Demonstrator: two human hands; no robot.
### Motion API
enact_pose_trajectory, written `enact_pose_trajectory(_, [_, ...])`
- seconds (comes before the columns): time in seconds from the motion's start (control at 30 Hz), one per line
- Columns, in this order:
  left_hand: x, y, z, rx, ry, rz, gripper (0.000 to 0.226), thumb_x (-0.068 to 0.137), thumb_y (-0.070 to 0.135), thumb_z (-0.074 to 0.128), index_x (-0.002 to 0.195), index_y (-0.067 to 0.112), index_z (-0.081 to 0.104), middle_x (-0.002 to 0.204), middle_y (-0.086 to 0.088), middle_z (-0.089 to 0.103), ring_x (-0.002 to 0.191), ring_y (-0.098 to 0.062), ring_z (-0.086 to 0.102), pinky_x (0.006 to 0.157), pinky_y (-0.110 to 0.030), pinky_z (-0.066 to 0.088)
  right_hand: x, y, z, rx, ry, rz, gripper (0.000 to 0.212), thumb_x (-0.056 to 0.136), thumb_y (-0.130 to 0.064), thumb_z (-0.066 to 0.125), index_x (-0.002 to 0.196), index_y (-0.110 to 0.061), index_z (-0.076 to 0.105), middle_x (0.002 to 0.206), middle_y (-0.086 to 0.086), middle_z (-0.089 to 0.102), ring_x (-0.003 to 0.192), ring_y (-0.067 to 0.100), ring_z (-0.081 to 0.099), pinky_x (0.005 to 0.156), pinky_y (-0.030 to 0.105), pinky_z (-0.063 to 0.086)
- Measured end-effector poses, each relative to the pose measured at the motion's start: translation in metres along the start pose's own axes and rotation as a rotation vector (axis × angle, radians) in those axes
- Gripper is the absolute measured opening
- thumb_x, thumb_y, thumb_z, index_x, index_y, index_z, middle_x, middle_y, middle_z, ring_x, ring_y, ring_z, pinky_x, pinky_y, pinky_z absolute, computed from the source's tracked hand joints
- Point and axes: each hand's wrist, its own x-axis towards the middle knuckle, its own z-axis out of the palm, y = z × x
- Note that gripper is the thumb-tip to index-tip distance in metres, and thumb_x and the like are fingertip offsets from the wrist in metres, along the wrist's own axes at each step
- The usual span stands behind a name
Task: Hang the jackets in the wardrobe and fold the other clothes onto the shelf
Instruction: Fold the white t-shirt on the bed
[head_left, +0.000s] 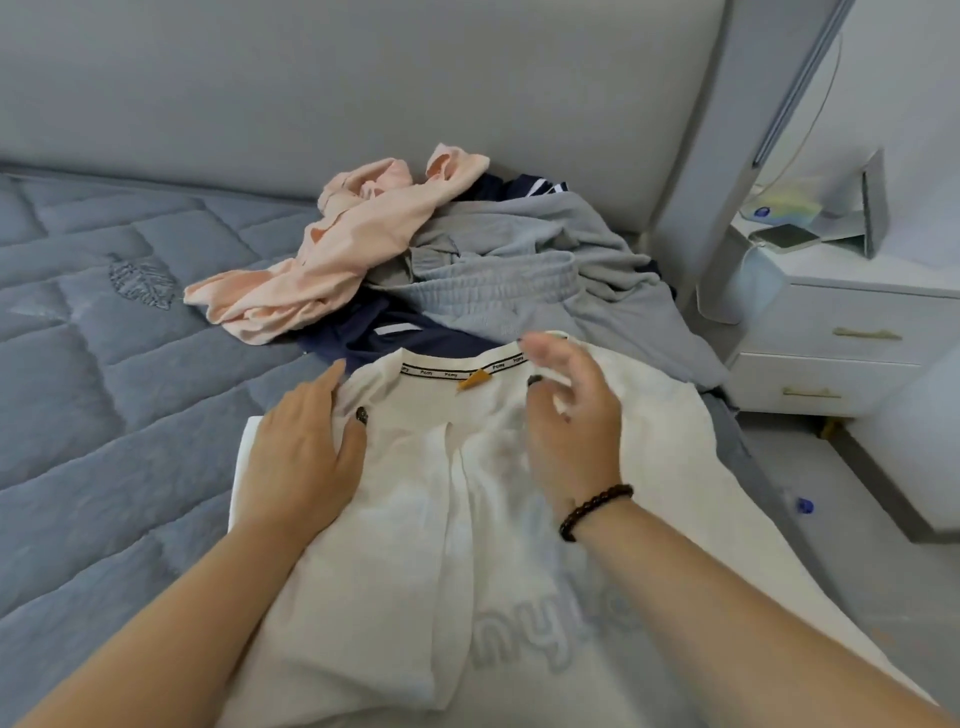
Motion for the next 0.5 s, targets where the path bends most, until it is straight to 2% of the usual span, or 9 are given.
enact_pose_trajectory(0.07, [0.001, -0.001, 0.002, -0.022, 0.023, -0.006, 0.054, 0.092, 0.027, 0.058, 0.143, 0.017, 0.040, 0.120, -0.005, 0.056, 0.116, -0.021, 0.049, 0.096, -0.032, 0.035, 0.048, 0.007, -0.024, -0.256, -0.007, -0.051, 0.046, 0.082, 0.007, 0.045, 0.113, -0.024, 0.060, 0.119, -0.006, 0.058, 0.116, 0.007, 0.051, 0.098, 0.023, 0.042])
enact_pose_trajectory(0.17, [-0.001, -0.002, 0.003, -0.025, 0.066, 0.018, 0.046, 0.091, 0.026, 0.062, 0.134, 0.017, 0.049, 0.107, 0.002, 0.054, 0.104, -0.017, 0.049, 0.086, -0.026, 0.033, 0.092, 0.034, -0.043, -0.801, -0.332, 0.030, 0.050, 0.084, -0.002, 0.052, 0.130, -0.020, 0.048, 0.130, 0.002, 0.054, 0.124, 0.022, 0.046, 0.103, 0.039, 0.039])
enact_pose_trajectory(0.23, [-0.004, -0.001, 0.001, -0.021, 0.078, 0.068, 0.032, 0.089, 0.023, 0.063, 0.120, 0.024, 0.057, 0.095, 0.007, 0.051, 0.084, -0.019, 0.052, 0.074, -0.030, 0.040, 0.105, 0.049, -0.049, -0.998, -0.497, 0.094, 0.043, 0.086, -0.012, 0.056, 0.126, -0.024, 0.048, 0.123, 0.000, 0.059, 0.118, 0.022, 0.051, 0.103, 0.040, 0.034])
enact_pose_trajectory(0.33, [-0.004, -0.003, 0.001, 0.044, 0.060, 0.083, 0.014, 0.088, 0.023, 0.062, 0.099, 0.027, 0.055, 0.085, 0.011, 0.047, 0.068, -0.019, 0.050, 0.061, -0.038, 0.044, 0.113, 0.055, -0.055, -1.034, -0.463, -0.011, 0.017, 0.089, -0.020, 0.056, 0.105, -0.026, 0.058, 0.109, -0.008, 0.063, 0.111, 0.015, 0.054, 0.106, 0.035, 0.021])
enact_pose_trajectory(0.4, [-0.003, -0.003, 0.003, 0.131, 0.052, 0.079, 0.008, 0.090, 0.026, 0.058, 0.095, 0.023, 0.052, 0.083, 0.009, 0.045, 0.067, -0.019, 0.048, 0.059, -0.038, 0.042, 0.106, 0.051, -0.062, -0.955, -0.421, -0.153, 0.008, 0.089, -0.017, 0.053, 0.089, -0.025, 0.055, 0.093, -0.009, 0.057, 0.099, 0.017, 0.055, 0.097, 0.027, 0.020])
enact_pose_trajectory(0.5, [-0.001, 0.008, 0.002, 0.268, 0.063, 0.163, 0.020, 0.091, 0.030, 0.045, 0.084, 0.012, 0.051, 0.075, -0.002, 0.046, 0.062, -0.021, 0.041, 0.055, -0.034, 0.033, 0.074, 0.036, -0.085, -0.782, -0.458, -0.171, 0.005, 0.092, -0.014, 0.052, 0.087, -0.016, 0.053, 0.078, -0.005, 0.051, 0.084, 0.027, 0.055, 0.078, 0.028, 0.029])
